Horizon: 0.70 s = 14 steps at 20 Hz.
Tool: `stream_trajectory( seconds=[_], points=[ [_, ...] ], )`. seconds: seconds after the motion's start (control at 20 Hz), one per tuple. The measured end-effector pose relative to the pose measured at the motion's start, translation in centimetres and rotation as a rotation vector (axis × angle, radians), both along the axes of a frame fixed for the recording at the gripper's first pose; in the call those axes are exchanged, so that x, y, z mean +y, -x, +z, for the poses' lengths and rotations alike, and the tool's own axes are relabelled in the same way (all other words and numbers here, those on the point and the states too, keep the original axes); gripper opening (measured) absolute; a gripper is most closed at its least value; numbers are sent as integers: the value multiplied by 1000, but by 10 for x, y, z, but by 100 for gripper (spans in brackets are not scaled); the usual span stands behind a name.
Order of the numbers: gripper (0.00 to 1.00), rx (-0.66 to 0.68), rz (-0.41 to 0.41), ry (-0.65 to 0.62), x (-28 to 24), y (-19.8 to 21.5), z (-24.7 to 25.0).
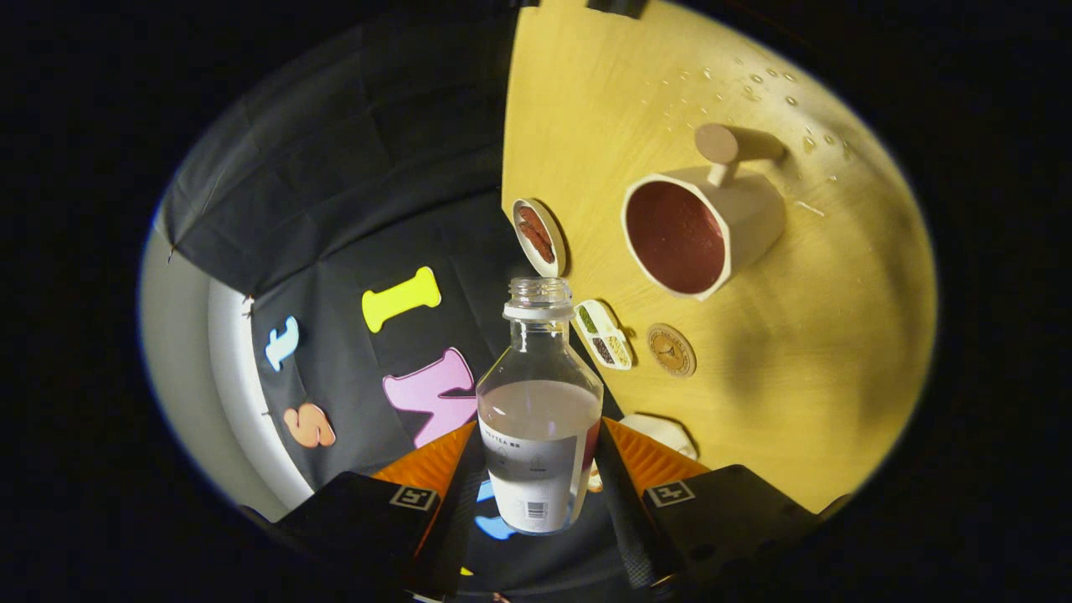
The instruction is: Take the bottle from table, then pour the juice into the cup, finally place the bottle on the coaster
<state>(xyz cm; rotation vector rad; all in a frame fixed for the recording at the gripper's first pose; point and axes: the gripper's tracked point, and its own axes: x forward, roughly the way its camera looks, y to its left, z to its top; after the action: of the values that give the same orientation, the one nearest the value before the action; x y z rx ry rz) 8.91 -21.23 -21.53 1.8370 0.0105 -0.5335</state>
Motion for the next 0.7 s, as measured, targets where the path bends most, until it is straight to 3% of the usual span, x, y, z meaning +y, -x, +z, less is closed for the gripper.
stream_trajectory(
  seconds=[0.45,0.7],
  points=[
    [75,174,152,709,-2,13,44],
    [75,251,201,994,11,15,67]
  ],
)
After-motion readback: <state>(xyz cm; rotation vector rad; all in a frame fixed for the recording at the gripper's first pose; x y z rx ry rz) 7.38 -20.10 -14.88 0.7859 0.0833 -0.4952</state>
